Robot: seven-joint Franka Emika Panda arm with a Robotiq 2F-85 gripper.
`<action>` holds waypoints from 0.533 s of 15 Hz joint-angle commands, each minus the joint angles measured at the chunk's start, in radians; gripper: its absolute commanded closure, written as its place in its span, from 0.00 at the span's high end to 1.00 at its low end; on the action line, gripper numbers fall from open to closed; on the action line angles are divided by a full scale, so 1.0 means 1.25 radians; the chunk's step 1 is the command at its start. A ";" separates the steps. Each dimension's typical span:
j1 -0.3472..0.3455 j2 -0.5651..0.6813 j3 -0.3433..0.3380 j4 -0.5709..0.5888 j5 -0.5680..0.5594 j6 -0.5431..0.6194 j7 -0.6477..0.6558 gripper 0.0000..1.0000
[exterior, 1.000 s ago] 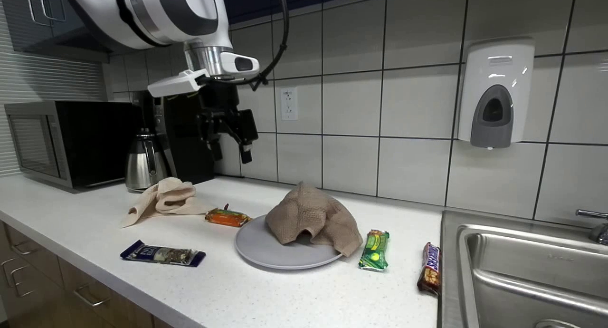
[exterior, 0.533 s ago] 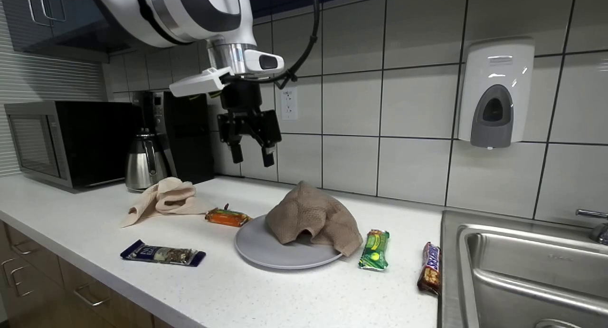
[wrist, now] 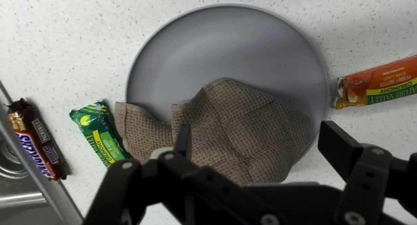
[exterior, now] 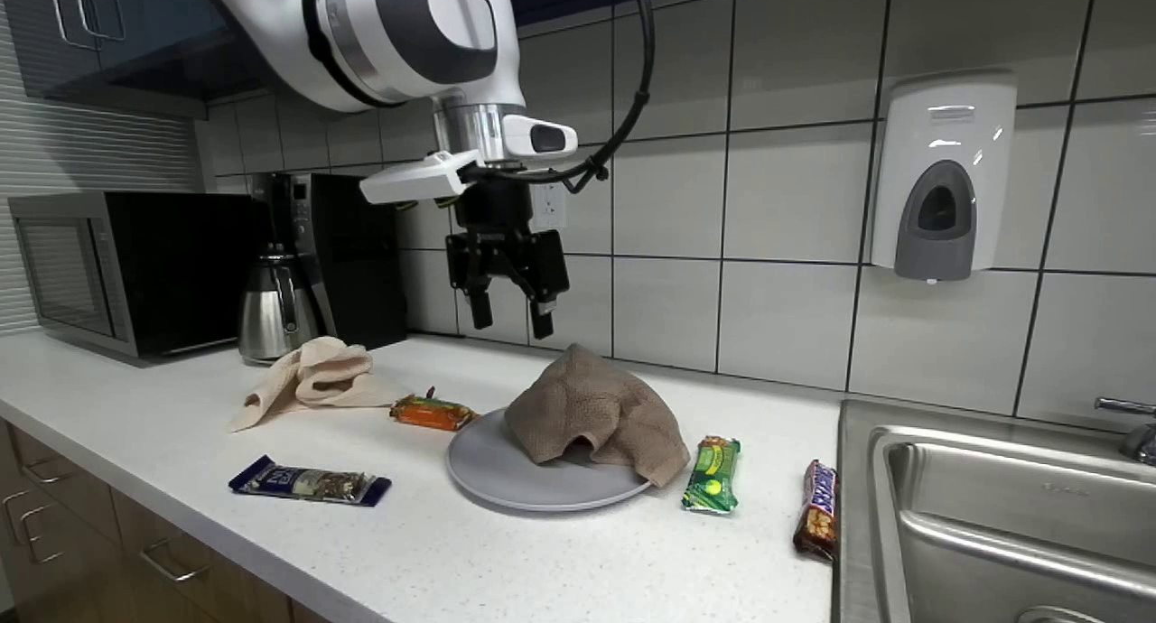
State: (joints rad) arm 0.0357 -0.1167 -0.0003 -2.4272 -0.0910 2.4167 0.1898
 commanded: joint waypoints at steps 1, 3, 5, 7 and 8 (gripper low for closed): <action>-0.017 0.055 -0.004 0.043 0.014 0.015 -0.038 1.00; -0.019 0.086 -0.008 0.065 0.017 0.021 -0.046 1.00; -0.020 0.118 -0.010 0.090 0.019 0.025 -0.052 1.00; -0.020 0.148 -0.012 0.113 0.019 0.026 -0.056 1.00; -0.020 0.165 -0.012 0.125 0.018 0.029 -0.057 1.00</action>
State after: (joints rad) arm 0.0240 0.0230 -0.0171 -2.3344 -0.0910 2.4471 0.1629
